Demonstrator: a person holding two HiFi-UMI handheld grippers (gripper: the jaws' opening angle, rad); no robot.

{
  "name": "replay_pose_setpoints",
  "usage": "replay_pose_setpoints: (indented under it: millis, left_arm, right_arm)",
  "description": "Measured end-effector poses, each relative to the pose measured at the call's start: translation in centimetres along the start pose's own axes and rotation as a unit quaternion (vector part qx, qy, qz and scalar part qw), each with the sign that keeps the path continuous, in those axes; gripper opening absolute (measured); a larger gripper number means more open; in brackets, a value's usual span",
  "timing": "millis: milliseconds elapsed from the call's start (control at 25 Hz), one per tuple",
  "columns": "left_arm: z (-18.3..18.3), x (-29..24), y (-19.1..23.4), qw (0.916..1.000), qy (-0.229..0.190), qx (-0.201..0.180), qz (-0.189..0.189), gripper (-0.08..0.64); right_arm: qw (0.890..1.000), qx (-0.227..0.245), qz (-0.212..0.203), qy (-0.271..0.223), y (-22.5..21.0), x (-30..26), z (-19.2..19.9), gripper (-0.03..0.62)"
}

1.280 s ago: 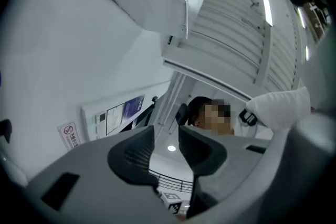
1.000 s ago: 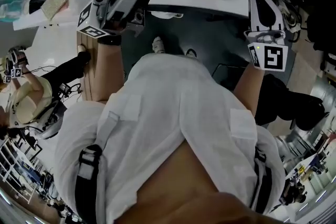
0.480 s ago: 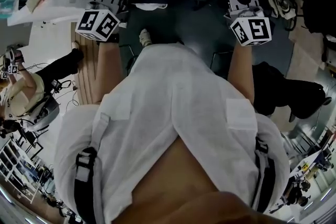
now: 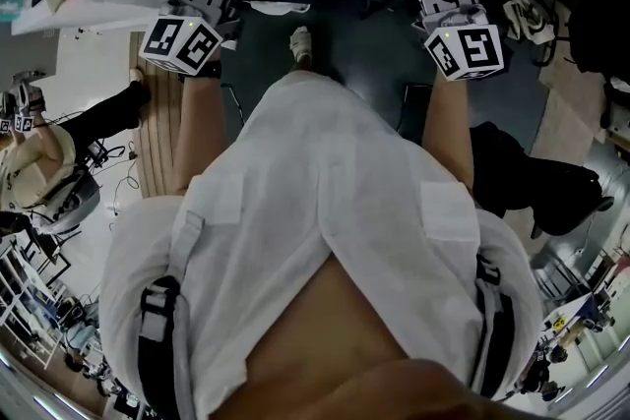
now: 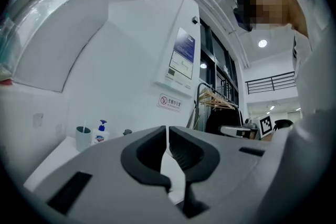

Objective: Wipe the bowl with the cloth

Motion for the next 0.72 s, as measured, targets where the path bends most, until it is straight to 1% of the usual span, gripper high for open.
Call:
replay_pose_setpoints:
  millis: [200, 360, 480, 600, 720]
  left_arm:
    - [0.8, -3.1, 3.0, 1.0000, 0.005, 0.006, 0.005, 0.023]
    - [1.9, -6.7, 5.6, 0.9996, 0.021, 0.002, 0.019, 0.022]
    - [3.0, -9.4, 7.8, 0.9987, 0.035, 0.008, 0.037, 0.023]
    - [4.9, -12.1, 9.6, 0.9963, 0.063, 0.005, 0.058, 0.023]
    - [7.6, -14.3, 10.9, 0.9915, 0.106, -0.003, 0.075, 0.023]
  right_arm:
    - [1.000, 0.003, -0.009, 0.015, -1.5, -3.9, 1.0, 0.029]
    - [0.999, 0.003, -0.015, 0.032, -3.8, -8.0, 2.2, 0.029]
    - [0.998, 0.006, -0.024, 0.052, -5.1, -11.5, 3.5, 0.031]
    - [0.995, 0.008, -0.048, 0.086, -5.6, -14.8, 5.8, 0.032]
    - [0.987, 0.011, -0.084, 0.134, -5.2, -17.5, 8.9, 0.034]
Point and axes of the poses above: the fingertips, and each gripper's own axes: x backward along the fingers, y to its left, z out of its underside, the point moved 1 cm from there along x, backward along the fingers, and after that the axes turned 3 degrees about -x, right-handed, at the moved point
